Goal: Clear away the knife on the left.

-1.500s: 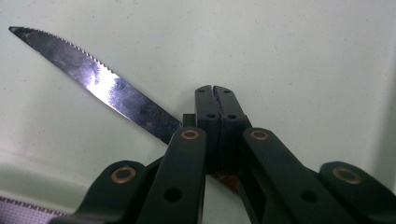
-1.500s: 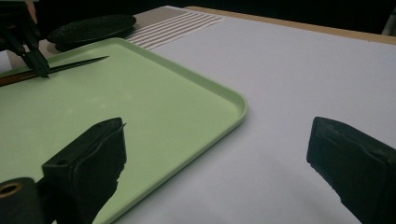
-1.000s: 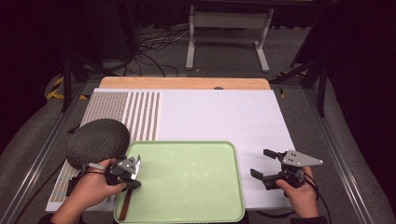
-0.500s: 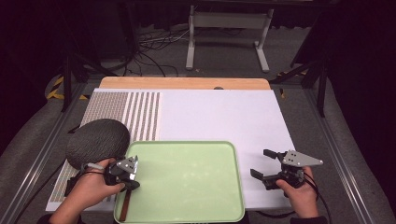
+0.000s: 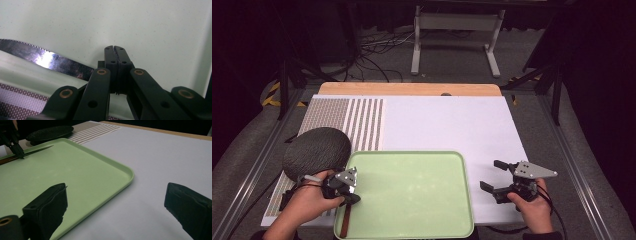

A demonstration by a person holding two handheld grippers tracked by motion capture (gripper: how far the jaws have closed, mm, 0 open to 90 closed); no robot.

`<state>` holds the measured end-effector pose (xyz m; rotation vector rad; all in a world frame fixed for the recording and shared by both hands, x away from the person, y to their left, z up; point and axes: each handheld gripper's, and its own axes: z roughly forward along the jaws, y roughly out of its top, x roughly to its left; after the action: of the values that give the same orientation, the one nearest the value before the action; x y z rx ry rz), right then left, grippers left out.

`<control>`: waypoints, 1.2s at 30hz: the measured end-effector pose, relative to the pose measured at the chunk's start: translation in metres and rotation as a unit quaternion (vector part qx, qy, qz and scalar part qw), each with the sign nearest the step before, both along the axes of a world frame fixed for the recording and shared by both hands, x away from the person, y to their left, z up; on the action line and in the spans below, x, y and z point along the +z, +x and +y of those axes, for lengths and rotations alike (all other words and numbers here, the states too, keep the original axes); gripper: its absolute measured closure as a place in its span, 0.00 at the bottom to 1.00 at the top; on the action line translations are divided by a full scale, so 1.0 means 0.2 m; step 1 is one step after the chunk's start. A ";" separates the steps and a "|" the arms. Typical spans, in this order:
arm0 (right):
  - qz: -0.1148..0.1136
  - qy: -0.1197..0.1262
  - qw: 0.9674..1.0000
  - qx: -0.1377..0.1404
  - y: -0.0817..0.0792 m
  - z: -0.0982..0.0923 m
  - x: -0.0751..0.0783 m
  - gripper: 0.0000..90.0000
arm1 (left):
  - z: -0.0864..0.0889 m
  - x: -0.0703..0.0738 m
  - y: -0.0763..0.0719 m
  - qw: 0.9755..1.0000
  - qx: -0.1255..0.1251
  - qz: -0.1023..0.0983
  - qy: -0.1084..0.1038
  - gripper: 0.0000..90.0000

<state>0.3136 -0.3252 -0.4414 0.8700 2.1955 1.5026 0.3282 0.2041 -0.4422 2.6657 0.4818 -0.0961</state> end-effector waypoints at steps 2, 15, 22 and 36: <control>0.000 0.000 1.000 0.000 0.00 0.00 0.00 0.06 | 0.00 0.00 0.00 1.000 0.000 -0.002 -0.004 1.00; -0.001 0.001 1.000 -0.001 0.00 0.00 0.00 0.06 | 0.01 0.11 -0.01 0.997 0.030 -0.039 -0.055 0.72; -0.001 0.002 1.000 -0.002 0.00 0.00 0.00 0.06 | 0.03 0.15 -0.01 0.990 0.075 -0.079 -0.086 0.30; -0.004 0.006 1.000 -0.004 0.00 0.00 0.01 0.06 | 0.13 0.20 -0.02 0.973 0.105 -0.138 -0.153 0.06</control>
<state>0.3127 -0.3255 -0.4398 0.8729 2.1778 1.5143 0.3239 0.2299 -0.4013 2.2663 0.5985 0.2405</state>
